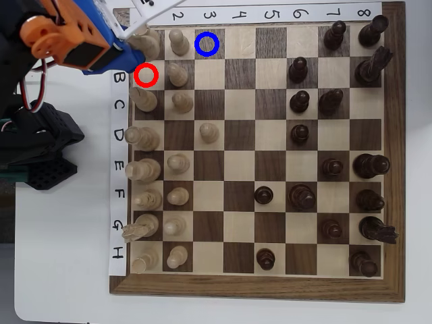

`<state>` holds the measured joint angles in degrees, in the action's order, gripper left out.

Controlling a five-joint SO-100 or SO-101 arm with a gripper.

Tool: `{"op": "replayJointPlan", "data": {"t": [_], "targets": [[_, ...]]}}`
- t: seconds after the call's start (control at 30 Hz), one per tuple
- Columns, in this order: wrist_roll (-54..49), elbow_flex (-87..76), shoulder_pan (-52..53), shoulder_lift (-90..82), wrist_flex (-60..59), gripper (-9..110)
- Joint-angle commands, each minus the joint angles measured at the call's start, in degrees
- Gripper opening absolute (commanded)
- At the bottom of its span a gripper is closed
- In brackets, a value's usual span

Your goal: Move the piece to destination

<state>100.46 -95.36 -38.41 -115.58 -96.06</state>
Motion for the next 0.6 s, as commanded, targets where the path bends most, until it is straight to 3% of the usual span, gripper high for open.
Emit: {"op": "replayJointPlan", "data": {"t": [0.0,0.57], "targets": [[27.6,15.8,-1.2,-5.9,-1.1,0],[26.3,27.0,0.4,7.6,-1.1,0]]}}
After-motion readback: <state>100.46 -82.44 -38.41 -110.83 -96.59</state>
